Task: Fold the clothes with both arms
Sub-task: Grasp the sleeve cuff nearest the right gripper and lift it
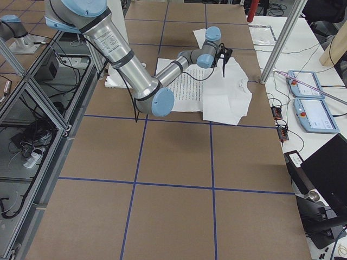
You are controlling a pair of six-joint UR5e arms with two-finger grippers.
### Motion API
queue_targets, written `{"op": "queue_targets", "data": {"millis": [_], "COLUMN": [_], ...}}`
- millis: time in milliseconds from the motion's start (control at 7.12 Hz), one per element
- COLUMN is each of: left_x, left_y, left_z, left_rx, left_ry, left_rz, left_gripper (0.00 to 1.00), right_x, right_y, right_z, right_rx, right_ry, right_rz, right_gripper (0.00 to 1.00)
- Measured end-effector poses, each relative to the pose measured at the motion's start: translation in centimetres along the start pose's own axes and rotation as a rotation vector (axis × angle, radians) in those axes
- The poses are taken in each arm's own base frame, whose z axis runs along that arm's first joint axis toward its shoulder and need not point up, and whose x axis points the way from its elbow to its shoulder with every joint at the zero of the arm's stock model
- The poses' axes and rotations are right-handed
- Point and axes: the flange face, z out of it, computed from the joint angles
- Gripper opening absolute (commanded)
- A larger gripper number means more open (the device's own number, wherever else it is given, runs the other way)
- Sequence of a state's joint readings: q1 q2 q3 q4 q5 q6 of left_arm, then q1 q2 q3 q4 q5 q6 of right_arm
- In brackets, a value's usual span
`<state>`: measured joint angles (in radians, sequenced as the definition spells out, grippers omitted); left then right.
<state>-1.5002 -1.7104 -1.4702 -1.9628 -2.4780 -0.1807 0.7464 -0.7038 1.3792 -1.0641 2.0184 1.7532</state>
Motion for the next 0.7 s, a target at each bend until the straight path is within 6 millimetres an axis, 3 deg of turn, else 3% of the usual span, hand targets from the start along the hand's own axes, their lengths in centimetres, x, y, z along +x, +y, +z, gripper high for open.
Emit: {"op": "queue_targets", "data": {"millis": [140, 421, 702], "left_x": [0.1, 0.1, 0.0], "left_y": [0.0, 0.1, 0.2], "left_z": [0.0, 0.1, 0.3], "left_rx": [-0.003, -0.005, -0.002], "left_ry": [0.010, 0.016, 0.017], "left_rz": [0.001, 0.003, 0.009], "left_gripper": [1.00, 1.00, 1.00], "right_x": [-3.6, -6.6, -6.7], "right_y": [4.0, 10.4, 12.3], "right_z": [1.0, 4.8, 7.2], "right_rx": [0.009, 0.031, 0.043], "right_ry": [-0.036, -0.047, -0.035], "right_rz": [0.012, 0.000, -0.007], "right_gripper": [0.00, 0.00, 0.00]}}
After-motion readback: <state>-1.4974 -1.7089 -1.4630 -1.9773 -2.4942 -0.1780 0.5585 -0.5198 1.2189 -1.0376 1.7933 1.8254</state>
